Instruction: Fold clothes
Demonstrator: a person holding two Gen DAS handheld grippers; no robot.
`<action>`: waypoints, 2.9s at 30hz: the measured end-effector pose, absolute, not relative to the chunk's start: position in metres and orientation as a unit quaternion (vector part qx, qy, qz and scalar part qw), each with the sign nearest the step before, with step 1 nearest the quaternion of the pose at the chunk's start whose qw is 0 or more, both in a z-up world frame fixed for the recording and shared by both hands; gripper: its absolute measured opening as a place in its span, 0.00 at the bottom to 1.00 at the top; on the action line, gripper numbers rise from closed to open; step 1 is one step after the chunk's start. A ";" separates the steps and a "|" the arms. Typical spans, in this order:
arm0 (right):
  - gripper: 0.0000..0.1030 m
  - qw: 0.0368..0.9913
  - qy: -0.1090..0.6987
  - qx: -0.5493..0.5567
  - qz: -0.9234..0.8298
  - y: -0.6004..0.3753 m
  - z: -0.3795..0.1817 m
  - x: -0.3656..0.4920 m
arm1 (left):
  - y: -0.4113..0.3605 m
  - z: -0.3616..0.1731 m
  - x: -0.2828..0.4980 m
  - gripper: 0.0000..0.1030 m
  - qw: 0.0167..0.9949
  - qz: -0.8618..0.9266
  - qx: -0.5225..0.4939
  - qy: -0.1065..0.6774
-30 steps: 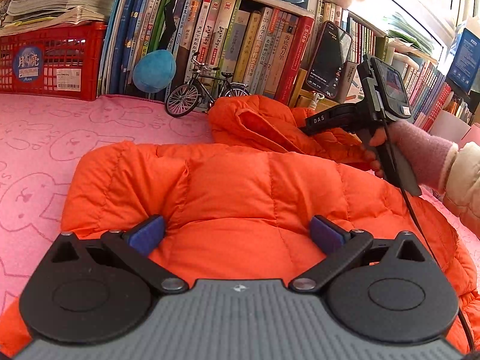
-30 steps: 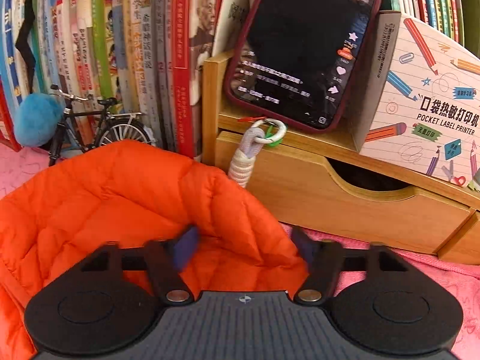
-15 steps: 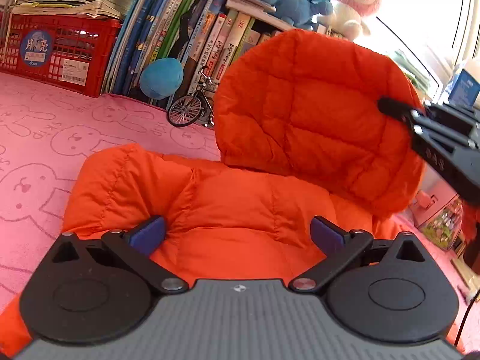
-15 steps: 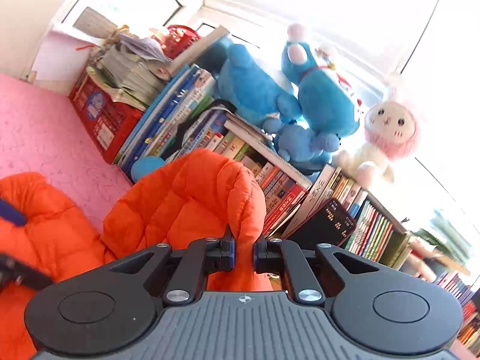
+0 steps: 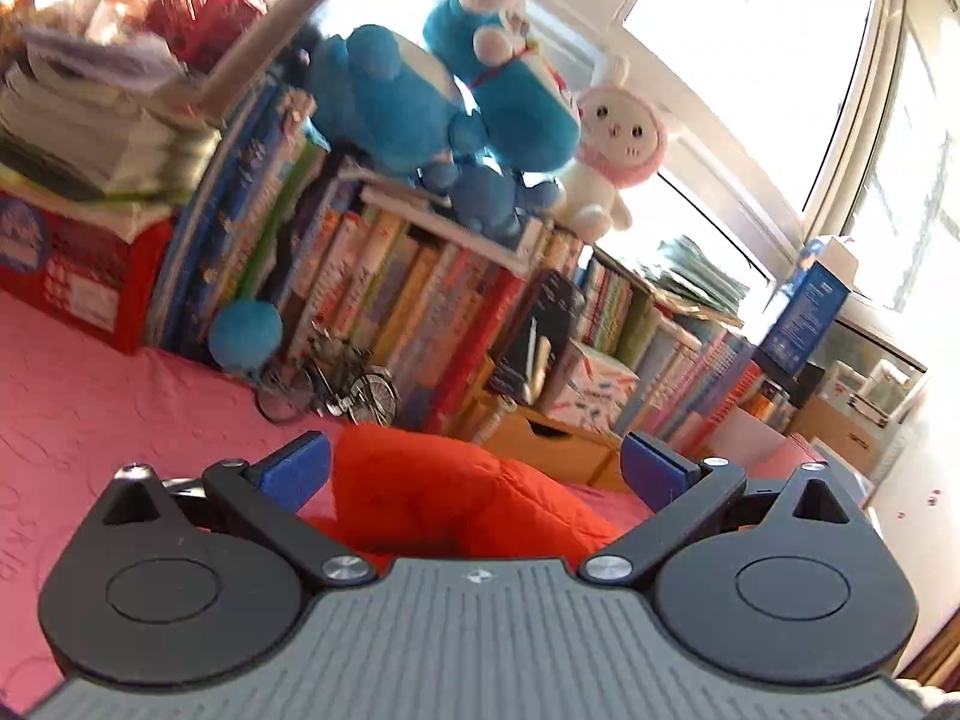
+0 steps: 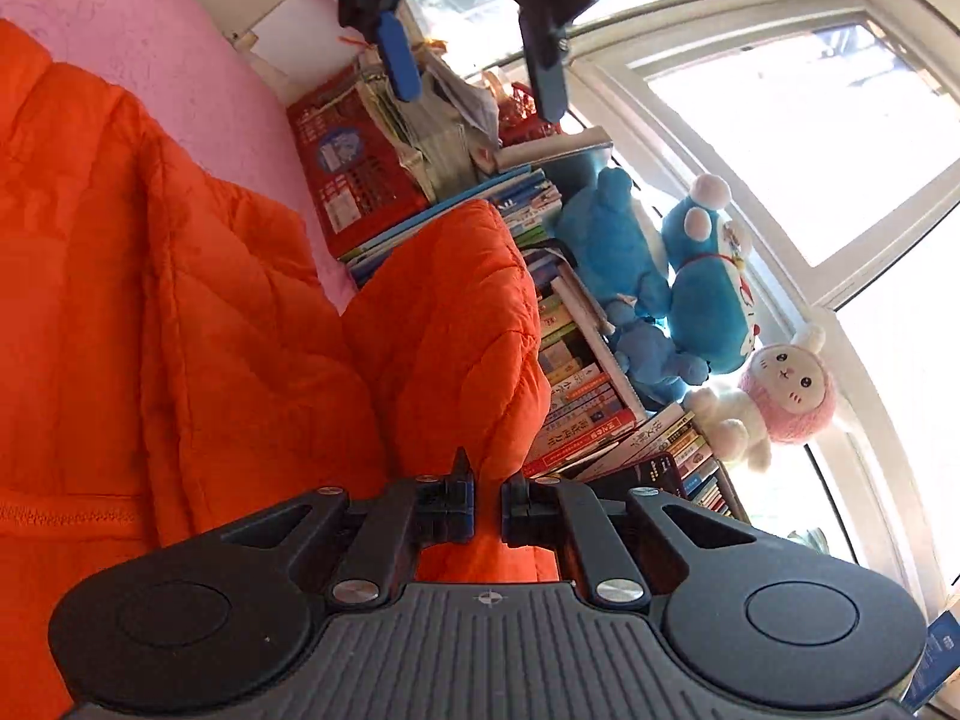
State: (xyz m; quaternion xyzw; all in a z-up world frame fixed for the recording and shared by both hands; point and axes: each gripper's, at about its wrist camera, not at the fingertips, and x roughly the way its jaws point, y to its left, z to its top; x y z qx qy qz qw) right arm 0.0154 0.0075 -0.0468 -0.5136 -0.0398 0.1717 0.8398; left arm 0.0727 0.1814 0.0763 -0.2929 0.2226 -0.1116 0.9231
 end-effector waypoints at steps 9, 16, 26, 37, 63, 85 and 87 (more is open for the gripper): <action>0.09 0.811 -0.075 -0.555 0.169 -0.004 -0.070 0.001 | 0.166 0.010 0.115 1.00 0.823 -0.120 -0.451 0.323; 0.09 0.801 -0.078 -0.572 0.161 -0.021 -0.080 -0.006 | 0.142 0.009 0.094 0.18 0.851 -0.110 -0.419 0.297; 0.10 0.814 -0.057 -0.561 0.136 -0.052 -0.081 -0.028 | 0.114 -0.003 0.064 0.13 0.883 -0.094 -0.371 0.273; 0.16 0.831 0.035 -0.539 0.133 -0.060 -0.084 -0.057 | 0.093 -0.040 0.031 0.16 0.906 -0.071 -0.312 0.276; 0.83 0.976 0.183 -0.076 0.086 -0.024 -0.045 0.068 | 0.064 -0.046 0.015 0.58 0.940 -0.096 -0.212 0.247; 0.98 0.969 0.208 -0.107 0.081 -0.012 -0.052 0.074 | 0.089 -0.043 0.079 0.94 0.962 0.113 -0.059 0.243; 0.99 0.967 0.210 -0.118 0.080 -0.008 -0.053 0.075 | 0.101 -0.046 0.079 0.96 0.957 0.108 -0.089 0.254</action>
